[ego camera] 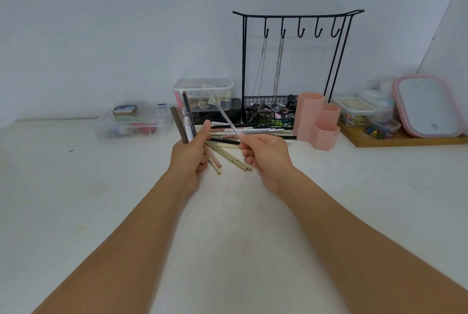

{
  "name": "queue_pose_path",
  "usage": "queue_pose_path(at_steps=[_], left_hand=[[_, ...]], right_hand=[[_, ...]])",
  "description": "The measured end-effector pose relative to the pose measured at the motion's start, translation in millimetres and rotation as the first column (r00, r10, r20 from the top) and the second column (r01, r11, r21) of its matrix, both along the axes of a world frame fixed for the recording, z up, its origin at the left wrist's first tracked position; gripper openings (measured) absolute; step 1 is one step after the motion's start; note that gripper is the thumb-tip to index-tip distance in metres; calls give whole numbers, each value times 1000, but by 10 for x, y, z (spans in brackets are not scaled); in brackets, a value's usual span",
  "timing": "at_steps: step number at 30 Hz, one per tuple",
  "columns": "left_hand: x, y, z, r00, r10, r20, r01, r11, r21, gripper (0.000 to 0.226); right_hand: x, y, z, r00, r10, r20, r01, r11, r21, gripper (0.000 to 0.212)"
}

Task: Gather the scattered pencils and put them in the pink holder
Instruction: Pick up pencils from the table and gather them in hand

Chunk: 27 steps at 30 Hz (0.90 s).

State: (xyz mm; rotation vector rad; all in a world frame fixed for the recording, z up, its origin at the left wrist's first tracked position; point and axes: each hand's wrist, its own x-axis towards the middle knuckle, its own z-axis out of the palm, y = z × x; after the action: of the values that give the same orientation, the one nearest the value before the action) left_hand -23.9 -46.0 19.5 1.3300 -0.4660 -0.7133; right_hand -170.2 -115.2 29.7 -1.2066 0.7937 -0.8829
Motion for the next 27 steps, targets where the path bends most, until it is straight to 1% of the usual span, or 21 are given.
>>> queue_pose_path(at_steps=[1,2,4,6,8,12,15,17,19,20,22,25,27], left_hand=[[-35,-3,-7,1000,-30,-5,30,999,-26,44],[-70,-9,-14,998,-59,-9,59,997,-51,44],[-116,-24,-30,995,-98,-15,96,991,-88,39],[-138,-36,-43,993,-114,-9,112,988,-102,34],[-145,-51,-61,993,-115,7,115,988,-103,32],[-174,-77,-91,990,-137,37,140,987,-83,26],[-158,-82,-88,989,-128,72,132,990,-58,28],[-119,-75,-61,993,-85,84,88,996,-31,25],[-67,-54,-28,998,-46,40,47,999,-23,22],[-33,-44,-21,1000,-27,12,27,999,-24,22],[31,-15,-17,999,-7,-31,6,999,-31,24],[72,15,-6,998,-38,-48,36,999,-39,27],[69,30,3,998,-52,-47,50,998,-33,29]], right_hand=[[16,20,1,996,52,77,-56,997,60,9],[37,51,-4,986,105,132,-117,989,86,10],[88,122,-39,964,205,170,-220,972,77,11],[137,171,-89,954,265,143,-273,961,42,15],[174,183,-140,955,286,80,-286,958,-11,17],[187,175,-184,967,252,-46,-256,946,-197,15],[162,140,-163,981,180,-78,-194,942,-274,11],[130,37,-165,990,30,-138,-78,932,-354,8],[65,-99,-203,957,-167,-236,28,866,-500,5],[26,-161,-233,933,-236,-273,42,822,-569,4],[-31,-256,-306,892,-319,-320,33,752,-658,4],[-24,-357,-369,859,-371,-353,26,720,-694,9],[22,-411,-382,840,-376,-391,-27,692,-722,17]])
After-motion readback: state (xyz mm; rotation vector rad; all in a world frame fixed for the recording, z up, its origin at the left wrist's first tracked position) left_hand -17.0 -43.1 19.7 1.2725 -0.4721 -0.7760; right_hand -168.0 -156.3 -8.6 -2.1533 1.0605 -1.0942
